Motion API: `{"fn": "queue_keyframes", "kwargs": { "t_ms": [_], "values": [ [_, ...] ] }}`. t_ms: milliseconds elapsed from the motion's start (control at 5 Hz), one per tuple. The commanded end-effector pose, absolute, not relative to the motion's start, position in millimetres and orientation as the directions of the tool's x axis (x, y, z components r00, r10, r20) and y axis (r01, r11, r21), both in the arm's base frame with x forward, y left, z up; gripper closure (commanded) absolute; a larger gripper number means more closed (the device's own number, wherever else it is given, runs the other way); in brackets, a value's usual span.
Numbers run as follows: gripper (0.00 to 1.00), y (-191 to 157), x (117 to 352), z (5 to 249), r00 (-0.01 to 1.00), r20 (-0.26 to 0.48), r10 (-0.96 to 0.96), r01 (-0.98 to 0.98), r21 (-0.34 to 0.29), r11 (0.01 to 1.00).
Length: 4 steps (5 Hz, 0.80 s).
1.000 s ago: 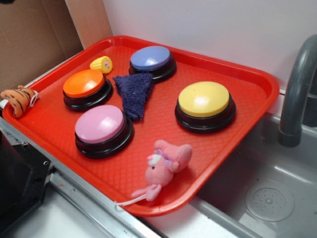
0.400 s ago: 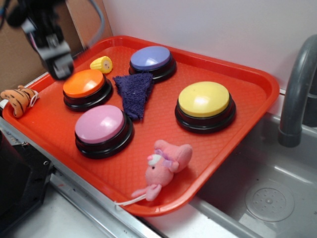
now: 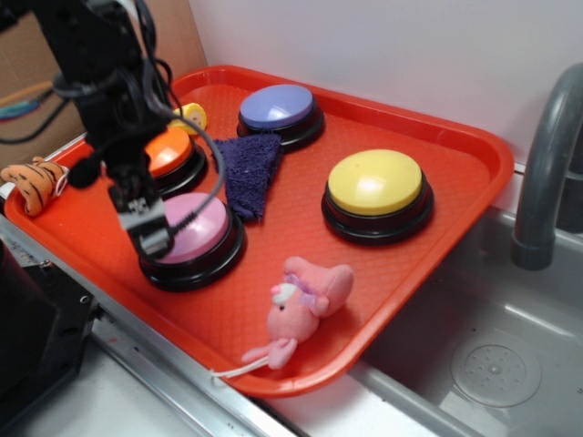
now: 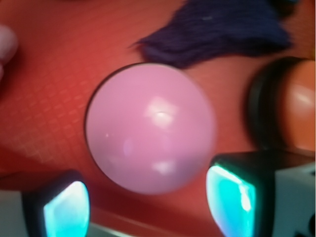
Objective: Push the pink button.
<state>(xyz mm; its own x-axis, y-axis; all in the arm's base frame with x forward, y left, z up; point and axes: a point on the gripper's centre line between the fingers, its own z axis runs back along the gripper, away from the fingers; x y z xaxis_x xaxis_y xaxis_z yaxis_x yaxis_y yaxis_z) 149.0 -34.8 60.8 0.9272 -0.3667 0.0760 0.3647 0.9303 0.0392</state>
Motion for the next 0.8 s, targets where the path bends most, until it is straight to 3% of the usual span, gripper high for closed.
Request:
{"fn": "queue_keyframes", "kwargs": {
  "t_ms": [0, 200, 400, 600],
  "values": [
    [0.00, -37, 192, 60, 0.903, 0.117, -0.414, 0.407, 0.075, 0.910],
    [0.00, -34, 196, 52, 0.907, 0.054, -0.417, 0.413, 0.074, 0.908],
    [0.00, -33, 192, 62, 0.909, 0.070, -0.412, 0.408, 0.069, 0.911],
    [0.00, -33, 181, 103, 0.931, 0.094, -0.352, 0.339, 0.126, 0.932]
  ]
}}
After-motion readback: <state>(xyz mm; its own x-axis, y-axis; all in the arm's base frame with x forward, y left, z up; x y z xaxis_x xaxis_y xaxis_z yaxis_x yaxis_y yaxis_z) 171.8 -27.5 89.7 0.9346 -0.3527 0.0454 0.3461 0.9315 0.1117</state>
